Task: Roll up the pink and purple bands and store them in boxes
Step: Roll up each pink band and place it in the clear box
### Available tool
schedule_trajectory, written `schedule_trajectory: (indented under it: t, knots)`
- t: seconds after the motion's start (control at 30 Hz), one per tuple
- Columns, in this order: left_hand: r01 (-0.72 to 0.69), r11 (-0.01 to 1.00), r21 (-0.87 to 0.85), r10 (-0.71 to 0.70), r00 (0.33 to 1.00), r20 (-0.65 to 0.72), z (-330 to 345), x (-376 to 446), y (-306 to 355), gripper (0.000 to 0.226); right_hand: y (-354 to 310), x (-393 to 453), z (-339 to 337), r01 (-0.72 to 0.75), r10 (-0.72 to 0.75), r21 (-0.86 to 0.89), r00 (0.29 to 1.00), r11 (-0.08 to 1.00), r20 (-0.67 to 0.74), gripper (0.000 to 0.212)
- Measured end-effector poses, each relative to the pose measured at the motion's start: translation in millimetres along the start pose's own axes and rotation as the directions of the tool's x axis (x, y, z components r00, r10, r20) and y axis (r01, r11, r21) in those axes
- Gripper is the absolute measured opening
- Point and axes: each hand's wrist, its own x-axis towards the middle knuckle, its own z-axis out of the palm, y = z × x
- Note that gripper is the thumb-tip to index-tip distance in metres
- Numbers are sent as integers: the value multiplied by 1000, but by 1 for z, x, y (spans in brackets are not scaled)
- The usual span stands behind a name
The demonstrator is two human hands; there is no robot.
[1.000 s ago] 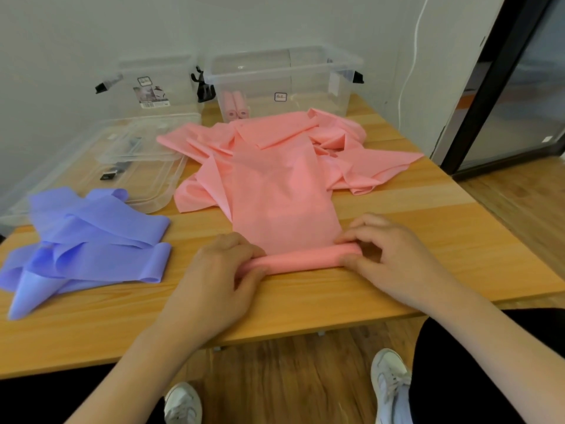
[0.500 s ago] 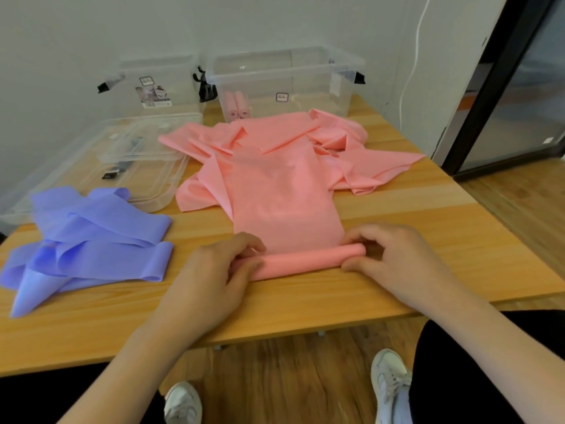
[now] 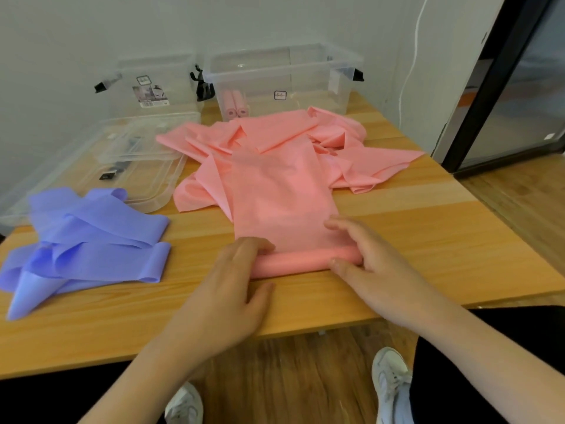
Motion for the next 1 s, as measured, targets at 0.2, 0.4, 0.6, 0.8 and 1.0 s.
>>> schedule_trajectory:
  t: [0.2, 0.4, 0.6, 0.8, 1.0]
  knots:
    - [5, 1000, -24, -7, 997, -82, -11, 7, -3, 23, 8, 7, -14, 88, -100, -200, 994, 976, -51, 16]
    - [-62, 995, 78, 67, 996, -51, -13, 5, -4, 28, 13, 4, -9, 30, -66, -182, 978, 983, -197, 10]
    - [-4, 1000, 4, 4, 994, -111, -15, 3, -2, 25, 10, 6, -19, 149, -170, -214, 982, 965, -83, 17]
    - [-72, 996, 59, 73, 997, -11, -14, 4, -7, 24, 13, 8, -16, 144, -185, -262, 973, 954, -139, 14]
    - [-34, 999, 15, 35, 998, -47, -15, 3, -5, 27, 13, 6, -18, 158, -156, -257, 987, 954, 30, 25]
